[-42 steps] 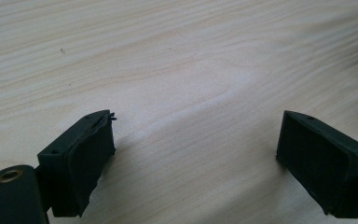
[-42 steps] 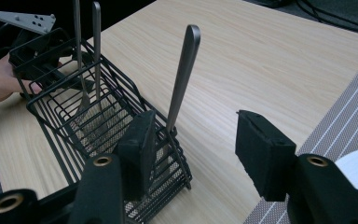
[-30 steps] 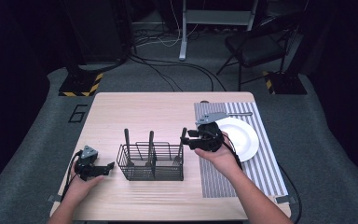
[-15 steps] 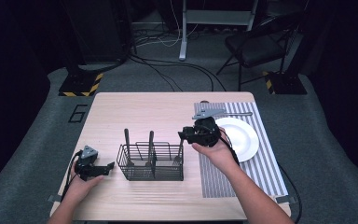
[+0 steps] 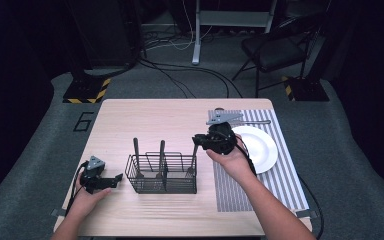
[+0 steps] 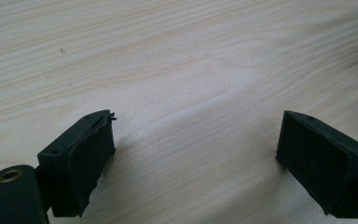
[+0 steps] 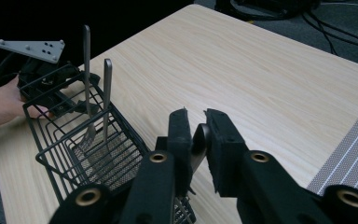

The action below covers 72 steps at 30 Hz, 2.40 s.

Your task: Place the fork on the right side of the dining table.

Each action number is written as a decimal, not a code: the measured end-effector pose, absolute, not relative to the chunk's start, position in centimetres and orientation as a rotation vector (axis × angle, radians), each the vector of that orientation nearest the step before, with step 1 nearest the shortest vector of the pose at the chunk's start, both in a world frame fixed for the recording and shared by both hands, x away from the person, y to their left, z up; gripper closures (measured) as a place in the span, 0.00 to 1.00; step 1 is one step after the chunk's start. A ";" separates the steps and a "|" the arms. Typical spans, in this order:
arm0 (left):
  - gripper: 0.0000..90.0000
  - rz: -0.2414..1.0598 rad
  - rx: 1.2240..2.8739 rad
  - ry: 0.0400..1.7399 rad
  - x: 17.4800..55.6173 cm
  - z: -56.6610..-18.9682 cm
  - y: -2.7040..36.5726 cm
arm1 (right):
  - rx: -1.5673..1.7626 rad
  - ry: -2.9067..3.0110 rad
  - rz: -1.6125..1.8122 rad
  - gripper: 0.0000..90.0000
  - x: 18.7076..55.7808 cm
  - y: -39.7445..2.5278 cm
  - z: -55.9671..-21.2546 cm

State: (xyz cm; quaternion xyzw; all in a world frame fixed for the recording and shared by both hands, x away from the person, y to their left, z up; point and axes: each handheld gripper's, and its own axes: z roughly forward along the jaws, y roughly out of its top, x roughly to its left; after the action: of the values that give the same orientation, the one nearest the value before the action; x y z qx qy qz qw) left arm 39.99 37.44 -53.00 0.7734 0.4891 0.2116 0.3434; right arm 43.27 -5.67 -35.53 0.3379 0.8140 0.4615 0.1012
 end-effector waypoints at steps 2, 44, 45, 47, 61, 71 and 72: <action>0.12 0.550 2.010 1.271 40.0 -53.0 37.4 | 0.990 2.411 1.371 0.92 43.2 -5.6 -35.4; 0.12 0.550 2.009 1.271 40.0 -53.0 37.4 | 0.761 2.475 1.362 0.96 40.0 -2.4 -29.8; 0.12 0.550 2.009 1.271 40.0 -53.0 37.4 | 0.763 2.473 1.362 0.96 39.9 -2.3 -29.6; 0.12 0.550 2.009 1.271 40.0 -53.0 37.4 | 0.747 2.464 1.365 0.96 39.8 -2.3 -29.3; 0.12 0.550 2.010 1.270 40.0 -53.0 37.4 | 0.748 2.416 1.426 0.97 39.7 -3.0 -26.3; 0.12 0.550 2.009 1.271 40.0 -53.0 37.4 | 0.778 2.349 1.439 0.97 40.0 -4.3 -24.8; 0.12 0.550 2.009 1.271 40.0 -53.0 37.4 | 0.778 2.341 1.437 0.97 40.1 -4.5 -24.7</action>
State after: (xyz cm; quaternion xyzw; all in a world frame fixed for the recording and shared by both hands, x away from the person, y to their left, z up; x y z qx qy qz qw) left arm 39.99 37.44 -53.00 0.7732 0.4892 0.2116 0.3436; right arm 40.10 -4.52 -24.71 0.2698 0.8116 0.4982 0.1428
